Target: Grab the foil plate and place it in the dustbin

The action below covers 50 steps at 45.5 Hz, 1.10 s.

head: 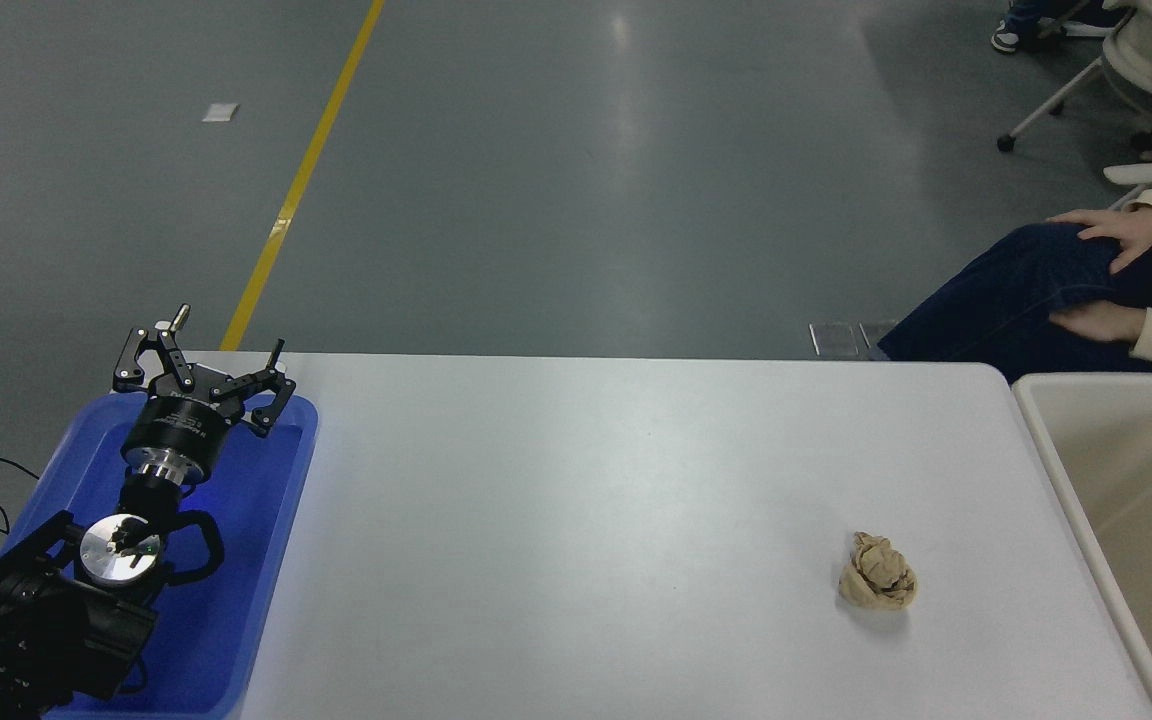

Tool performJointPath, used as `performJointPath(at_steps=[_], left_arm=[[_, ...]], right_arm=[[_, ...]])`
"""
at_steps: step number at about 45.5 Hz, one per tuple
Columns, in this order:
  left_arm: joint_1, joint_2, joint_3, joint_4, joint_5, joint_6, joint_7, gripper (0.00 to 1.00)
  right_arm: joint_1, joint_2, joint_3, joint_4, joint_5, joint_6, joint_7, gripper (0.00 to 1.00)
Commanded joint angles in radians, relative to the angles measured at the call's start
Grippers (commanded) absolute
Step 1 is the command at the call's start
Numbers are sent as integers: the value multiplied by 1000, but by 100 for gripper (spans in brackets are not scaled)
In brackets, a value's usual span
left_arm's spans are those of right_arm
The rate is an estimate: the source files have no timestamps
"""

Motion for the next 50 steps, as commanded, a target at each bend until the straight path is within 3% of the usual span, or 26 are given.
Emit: performJointPath(at_steps=[1, 8, 25, 36, 48, 50], left_arm=[[0, 0, 0, 0, 0, 0, -1, 100], [0, 0, 0, 0, 0, 1, -1, 100], [0, 0, 0, 0, 0, 0, -1, 100], [-1, 0, 0, 0, 0, 0, -1, 100], [-1, 0, 0, 0, 0, 0, -1, 100], [0, 0, 0, 0, 0, 1, -1, 100]], right_arm=[[-366, -8, 265, -181, 45, -168, -1, 0], [-601, 35, 456, -360, 45, -173, -3, 0], [-1024, 273, 858, -828, 47, -199, -3, 0], [-1078, 346, 902, -867, 47, -322, -6, 0], [-1077, 351, 903, -867, 51, -329, -21, 0], [-1075, 351, 902, -867, 50, -331, -21, 8]])
